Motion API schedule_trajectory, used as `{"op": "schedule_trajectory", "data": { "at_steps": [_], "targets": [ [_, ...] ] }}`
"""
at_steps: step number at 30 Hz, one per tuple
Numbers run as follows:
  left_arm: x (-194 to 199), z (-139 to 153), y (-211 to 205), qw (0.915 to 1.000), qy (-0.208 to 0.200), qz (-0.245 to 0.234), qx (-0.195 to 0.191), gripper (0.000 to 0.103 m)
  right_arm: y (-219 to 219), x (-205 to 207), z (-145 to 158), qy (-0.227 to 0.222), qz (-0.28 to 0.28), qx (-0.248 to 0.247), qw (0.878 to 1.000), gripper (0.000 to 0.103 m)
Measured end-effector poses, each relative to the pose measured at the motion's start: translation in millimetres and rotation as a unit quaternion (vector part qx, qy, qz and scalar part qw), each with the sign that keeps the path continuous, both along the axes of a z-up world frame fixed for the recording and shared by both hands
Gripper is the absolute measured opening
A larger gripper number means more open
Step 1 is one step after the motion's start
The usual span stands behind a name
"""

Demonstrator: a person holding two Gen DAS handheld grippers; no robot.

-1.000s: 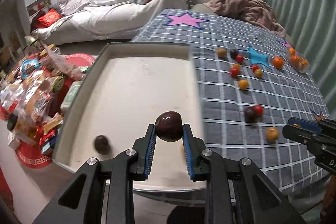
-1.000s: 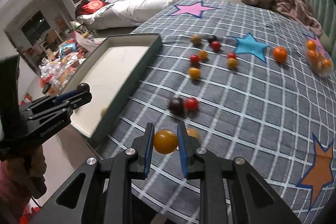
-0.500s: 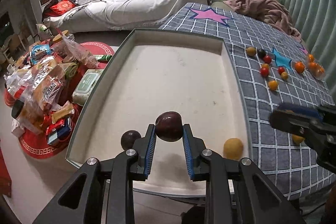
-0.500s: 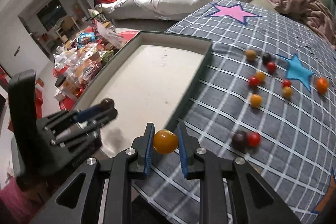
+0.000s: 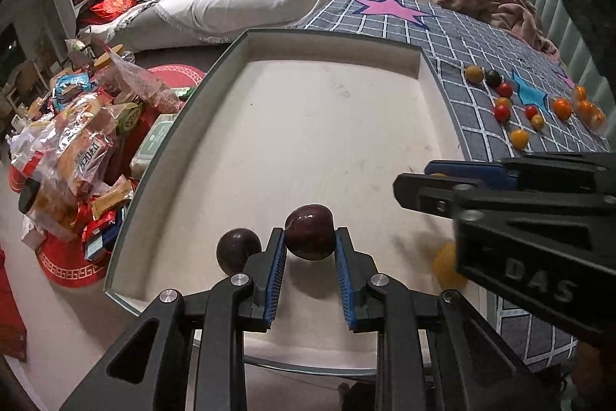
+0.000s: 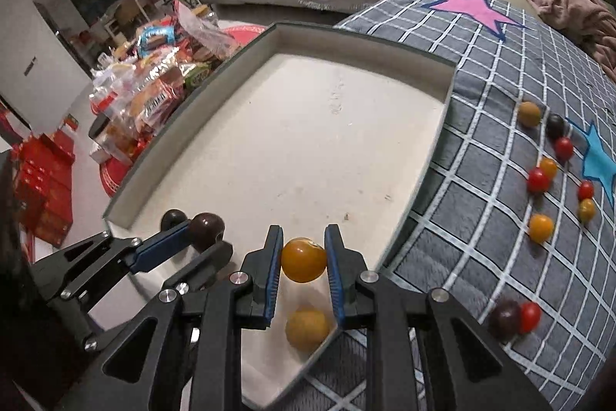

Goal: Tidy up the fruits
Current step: 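Carry both fruits into the white tray and open both tools, then return both tools to the remaining fruits on the tablecloth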

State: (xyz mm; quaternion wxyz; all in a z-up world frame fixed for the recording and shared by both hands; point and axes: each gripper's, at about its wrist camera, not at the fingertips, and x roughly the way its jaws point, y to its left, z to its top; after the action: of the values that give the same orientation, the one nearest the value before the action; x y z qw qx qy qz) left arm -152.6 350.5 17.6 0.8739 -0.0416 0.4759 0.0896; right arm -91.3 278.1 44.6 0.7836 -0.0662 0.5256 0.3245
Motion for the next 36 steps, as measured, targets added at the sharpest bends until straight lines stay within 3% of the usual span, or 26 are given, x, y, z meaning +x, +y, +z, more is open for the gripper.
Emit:
{"op": "schedule_trajectory", "data": {
  "at_steps": [6, 11, 14, 15, 17, 19, 24, 29, 36],
  "targets": [
    [-0.3, -5.1, 0.4, 1.0, 0.006, 0.005, 0.0, 0.027, 3.9, -1.5, -6.7, 0.0, 0.012, -0.013, 1.0, 0.027],
    [-0.7, -5.9, -1.1, 1.0, 0.006, 0.005, 0.005, 0.027, 2.7, -2.7, -2.3, -0.001, 0.016, -0.003, 1.0, 0.048],
    [-0.2, -5.5, -0.5, 0.9999, 0.008, 0.006, 0.004, 0.029, 4.2, -6.7, 6.5, -0.016, 0.019, 0.0, 1.0, 0.076],
    [-0.4, -5.2, 0.0, 0.9999, 0.008, 0.007, 0.004, 0.034, 3.3, -7.7, 10.1, -0.025, 0.017, 0.001, 1.0, 0.079],
    [-3.1, -2.4, 1.1, 0.9999, -0.005, 0.005, -0.01, 0.081, 0.7, -8.6, 14.6, -0.027, 0.014, 0.006, 1.0, 0.08],
    [-8.5, 5.4, -4.1, 0.9994, -0.029, 0.012, 0.015, 0.09, -3.9, -10.0, 20.5, -0.033, 0.007, 0.007, 0.999, 0.084],
    [-9.3, 10.2, -12.1, 0.9994, -0.029, 0.001, 0.019, 0.09, -30.1, -14.1, 33.9, -0.061, -0.022, -0.001, 0.998, 0.103],
    [-13.5, 17.1, -24.1, 0.9994, -0.033, -0.011, 0.009, 0.09, -88.0, -17.6, 36.4, -0.061, -0.074, 0.004, 0.995, 0.103],
    [-10.7, 32.0, -63.3, 0.9973, -0.047, -0.056, 0.013, 0.09, -165.0, -29.8, 16.5, -0.054, -0.148, -0.028, 0.987, 0.103]
  ]
}}
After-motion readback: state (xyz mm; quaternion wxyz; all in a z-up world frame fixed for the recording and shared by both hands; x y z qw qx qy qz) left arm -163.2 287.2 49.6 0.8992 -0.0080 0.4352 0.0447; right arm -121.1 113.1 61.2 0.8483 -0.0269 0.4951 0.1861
